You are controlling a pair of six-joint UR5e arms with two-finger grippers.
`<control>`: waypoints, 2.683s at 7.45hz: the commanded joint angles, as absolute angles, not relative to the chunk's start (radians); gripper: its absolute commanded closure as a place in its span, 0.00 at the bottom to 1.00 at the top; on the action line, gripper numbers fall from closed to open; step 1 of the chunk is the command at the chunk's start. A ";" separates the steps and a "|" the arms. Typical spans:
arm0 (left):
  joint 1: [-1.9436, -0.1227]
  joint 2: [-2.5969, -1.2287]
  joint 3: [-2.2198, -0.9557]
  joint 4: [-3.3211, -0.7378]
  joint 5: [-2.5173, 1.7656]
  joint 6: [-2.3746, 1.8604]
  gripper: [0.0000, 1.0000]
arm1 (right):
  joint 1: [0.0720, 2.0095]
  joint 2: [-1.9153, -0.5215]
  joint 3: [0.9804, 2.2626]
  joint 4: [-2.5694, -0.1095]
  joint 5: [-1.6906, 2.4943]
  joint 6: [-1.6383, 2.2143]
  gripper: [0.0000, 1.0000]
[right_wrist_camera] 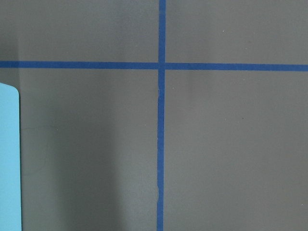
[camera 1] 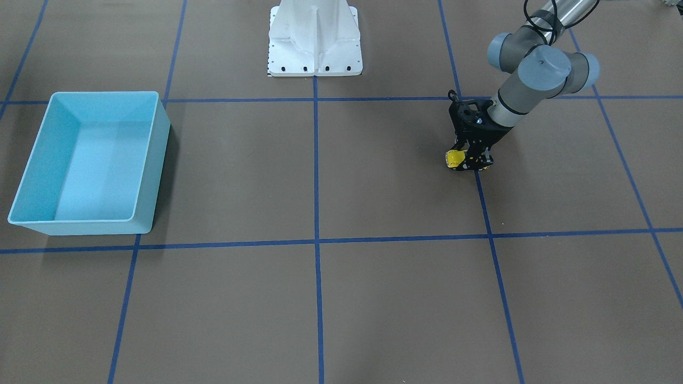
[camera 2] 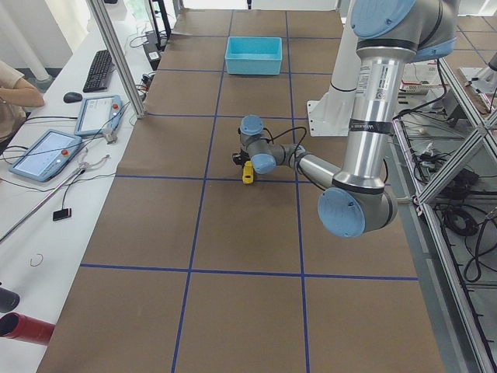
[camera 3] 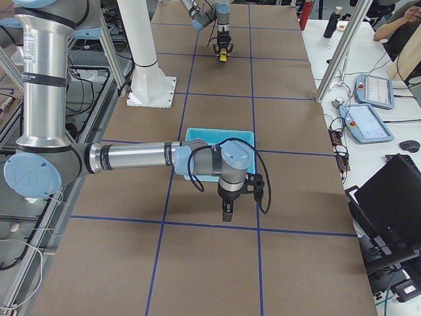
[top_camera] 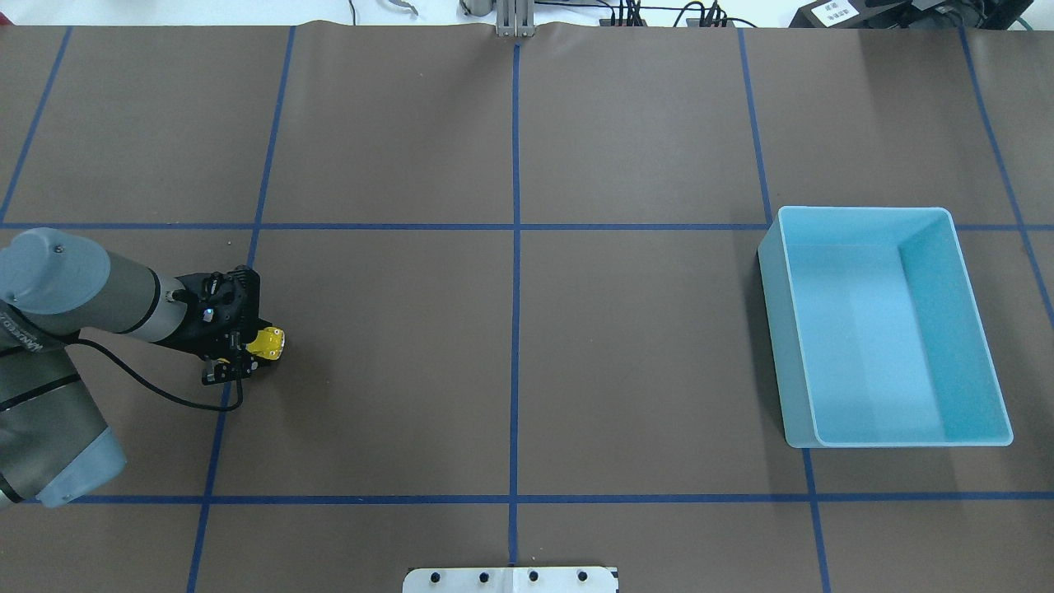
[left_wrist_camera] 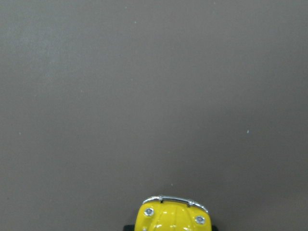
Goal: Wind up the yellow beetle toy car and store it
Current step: 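Drag the car backward along the table away from the bin with the left gripper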
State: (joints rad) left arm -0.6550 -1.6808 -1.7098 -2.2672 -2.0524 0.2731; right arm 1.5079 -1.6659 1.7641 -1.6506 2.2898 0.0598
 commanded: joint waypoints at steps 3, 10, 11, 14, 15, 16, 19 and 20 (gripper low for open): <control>-0.664 -1.625 -1.713 -2.302 -2.059 0.334 0.75 | 1.508 -1.666 1.764 -1.651 2.289 0.060 0.00; -0.675 -1.577 -1.709 -2.361 -2.080 0.336 0.75 | 1.506 -1.666 1.764 -1.651 2.289 0.060 0.00; -0.683 -1.568 -1.706 -2.370 -2.082 0.354 0.75 | 1.508 -1.666 1.764 -1.651 2.290 0.060 0.00; -0.703 -1.540 -1.703 -2.393 -2.109 0.371 0.75 | 1.508 -1.666 1.764 -1.651 2.290 0.060 0.00; -0.706 -1.536 -1.703 -2.393 -2.115 0.374 0.75 | 1.508 -1.666 1.764 -1.651 2.290 0.060 0.00; -0.713 -1.534 -1.701 -2.393 -2.118 0.391 0.75 | 1.508 -1.666 1.763 -1.651 2.290 0.060 0.00; -0.718 -1.513 -1.700 -2.410 -2.126 0.394 0.75 | 1.508 -1.666 1.763 -1.651 2.290 0.060 0.00; -0.719 -1.513 -1.700 -2.410 -2.126 0.394 0.75 | 1.508 -1.666 1.763 -1.651 2.290 0.060 0.00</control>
